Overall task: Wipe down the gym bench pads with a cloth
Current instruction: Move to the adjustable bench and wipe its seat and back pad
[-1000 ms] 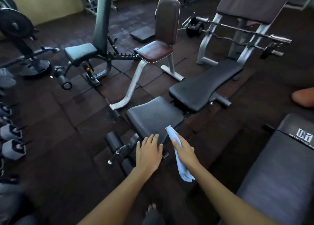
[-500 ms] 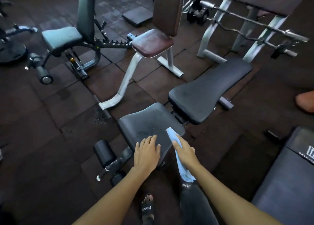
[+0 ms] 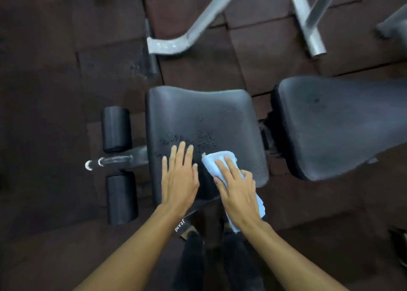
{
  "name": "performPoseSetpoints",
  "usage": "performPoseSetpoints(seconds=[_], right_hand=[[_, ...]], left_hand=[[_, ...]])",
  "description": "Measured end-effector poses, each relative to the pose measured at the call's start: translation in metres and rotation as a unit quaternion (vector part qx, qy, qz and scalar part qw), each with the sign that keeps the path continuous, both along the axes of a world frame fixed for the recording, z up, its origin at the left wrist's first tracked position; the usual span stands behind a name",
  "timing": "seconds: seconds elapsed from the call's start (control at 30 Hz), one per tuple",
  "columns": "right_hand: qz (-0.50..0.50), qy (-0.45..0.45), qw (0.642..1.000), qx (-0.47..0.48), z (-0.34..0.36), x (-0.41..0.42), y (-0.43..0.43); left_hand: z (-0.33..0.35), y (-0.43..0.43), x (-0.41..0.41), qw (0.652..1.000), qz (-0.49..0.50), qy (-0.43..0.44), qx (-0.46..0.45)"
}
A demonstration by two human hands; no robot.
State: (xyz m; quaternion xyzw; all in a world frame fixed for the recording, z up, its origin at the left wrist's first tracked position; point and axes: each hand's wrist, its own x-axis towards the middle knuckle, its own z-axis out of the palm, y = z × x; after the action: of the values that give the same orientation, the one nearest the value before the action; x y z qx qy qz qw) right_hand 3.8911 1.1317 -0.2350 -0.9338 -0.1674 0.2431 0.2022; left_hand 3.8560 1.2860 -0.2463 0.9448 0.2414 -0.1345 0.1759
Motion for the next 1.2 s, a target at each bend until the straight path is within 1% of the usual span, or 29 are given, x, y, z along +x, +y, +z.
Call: performPoseSetpoints(seconds=[0.13,0.27,0.37,0.47,0.57,0.63,0.73,0.83,0.9,0.97,1.03,1.1,1.17,1.2], right_hand=[[0.066,-0.104,0.992,-0.035,-0.057,-0.004,-0.007],[0.145,-0.195,0.969,-0.056,-0.091,0.003,-0.013],[0.153,-0.212,0.964,-0.04,-0.096,0.039,0.016],[0.171,-0.221,0.96,-0.025,-0.099,0.098,0.056],[0.136,-0.215,0.967,-0.022,-0.102,0.161,0.08],[0.092,-0.188,0.977,-0.036,-0.101,0.192,0.081],[0.002,-0.173,0.984,-0.041,-0.098,0.204,0.068],[-0.079,-0.204,0.975,-0.042,-0.098,0.172,0.034],[-0.087,-0.218,0.971,-0.04,-0.097,0.129,0.01],[-0.081,-0.21,0.973,-0.045,-0.094,0.077,-0.005],[-0.044,-0.188,0.98,-0.056,-0.09,0.032,-0.01],[0.046,-0.177,0.982,-0.054,-0.089,0.015,-0.013],[0.147,-0.188,0.97,-0.038,-0.092,0.035,-0.016],[0.176,-0.194,0.964,-0.037,-0.093,0.052,-0.015]], left_hand=[[-0.058,0.019,0.016,0.996,0.001,-0.042,0.072],[-0.088,0.031,0.012,0.995,0.002,-0.055,0.077],[-0.093,0.029,0.01,0.994,0.0,-0.063,0.091],[-0.093,0.028,0.009,0.992,0.0,-0.067,0.109],[-0.095,0.028,0.007,0.99,0.005,-0.07,0.121],[-0.097,0.027,0.007,0.989,0.005,-0.076,0.125],[-0.097,0.028,0.007,0.989,0.005,-0.081,0.127],[-0.096,0.029,0.008,0.988,0.006,-0.084,0.126],[-0.095,0.029,0.008,0.989,0.01,-0.085,0.116],[-0.095,0.029,0.008,0.989,0.011,-0.087,0.115],[-0.096,0.028,0.008,0.989,0.009,-0.089,0.116],[-0.097,0.028,0.008,0.988,0.008,-0.093,0.119],[-0.097,0.029,0.008,0.988,0.007,-0.097,0.12],[-0.097,0.029,0.008,0.988,0.007,-0.1,0.12]])
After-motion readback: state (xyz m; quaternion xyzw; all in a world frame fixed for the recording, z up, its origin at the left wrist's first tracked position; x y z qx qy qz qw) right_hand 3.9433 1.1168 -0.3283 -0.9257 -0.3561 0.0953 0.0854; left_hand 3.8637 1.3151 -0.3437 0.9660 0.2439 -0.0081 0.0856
